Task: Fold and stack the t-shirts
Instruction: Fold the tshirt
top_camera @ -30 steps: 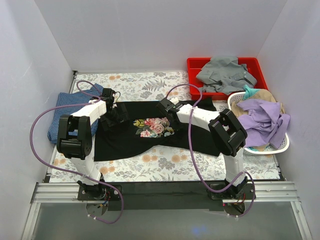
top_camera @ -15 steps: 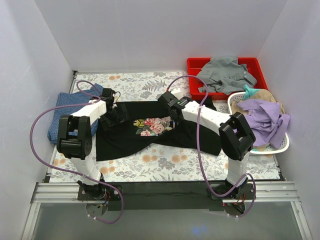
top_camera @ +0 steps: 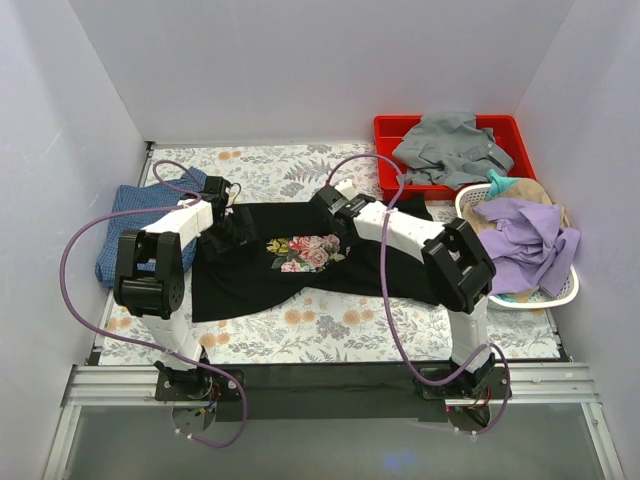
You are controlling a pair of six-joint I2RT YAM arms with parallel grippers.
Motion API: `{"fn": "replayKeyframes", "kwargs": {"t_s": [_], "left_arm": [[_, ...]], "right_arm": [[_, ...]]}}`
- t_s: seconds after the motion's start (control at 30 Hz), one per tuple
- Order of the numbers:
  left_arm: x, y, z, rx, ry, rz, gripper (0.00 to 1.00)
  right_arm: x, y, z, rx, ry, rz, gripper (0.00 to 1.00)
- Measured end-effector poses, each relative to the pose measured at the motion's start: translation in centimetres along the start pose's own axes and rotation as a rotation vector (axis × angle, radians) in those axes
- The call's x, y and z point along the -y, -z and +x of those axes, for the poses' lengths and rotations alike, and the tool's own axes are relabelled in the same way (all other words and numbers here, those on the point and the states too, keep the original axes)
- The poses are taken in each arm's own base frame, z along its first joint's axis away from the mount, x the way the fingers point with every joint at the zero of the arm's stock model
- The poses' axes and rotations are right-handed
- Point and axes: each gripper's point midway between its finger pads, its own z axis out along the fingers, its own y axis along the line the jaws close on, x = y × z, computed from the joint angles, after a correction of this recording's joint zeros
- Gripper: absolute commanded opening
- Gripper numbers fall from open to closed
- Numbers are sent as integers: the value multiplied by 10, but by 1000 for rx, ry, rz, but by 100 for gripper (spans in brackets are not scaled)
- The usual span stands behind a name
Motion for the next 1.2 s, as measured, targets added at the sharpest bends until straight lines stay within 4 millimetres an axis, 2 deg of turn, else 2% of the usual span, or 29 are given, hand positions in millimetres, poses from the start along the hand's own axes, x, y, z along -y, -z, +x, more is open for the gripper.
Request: {"fn": "replayKeyframes", "kwargs": {"t_s": [0.07, 0.2, 0.33, 0.53, 0.83, 0.97, 1.0, 1.07, 1.1, 1.2], "left_arm": [[0, -1, 0, -4, 0, -2, 98], [-1, -5, 1, -15, 1, -8, 98], [-1, -5, 1, -16, 1, -9, 98], [-1, -5, 2, -18, 1, -11, 98], [-2, -5, 1, -16, 1, -13, 98], [-2, -5, 1, -16, 1, -13, 98], [-2, -5, 1, -16, 1, -13, 98], [-2, -5, 1, -16, 1, -13, 98], [-2, -5, 1, -16, 1, -13, 98], [-2, -5, 1, -16, 1, -13, 98]], "right_arm": [[12, 9, -4, 24, -18, 19, 62], [32, 23, -19, 75, -71, 35, 61], [40, 17, -25, 71, -96, 42, 61], [23, 1, -20, 32, -82, -5, 60], [4, 2, -27, 40, -99, -94, 59], [-3, -3, -23, 23, -92, -111, 59], [-3, -4, -22, 18, -90, -111, 56], [-5, -8, -19, 9, -84, -109, 42], [-5, -8, -18, 6, -83, -107, 28], [-4, -9, -19, 10, -88, -101, 4]]}}
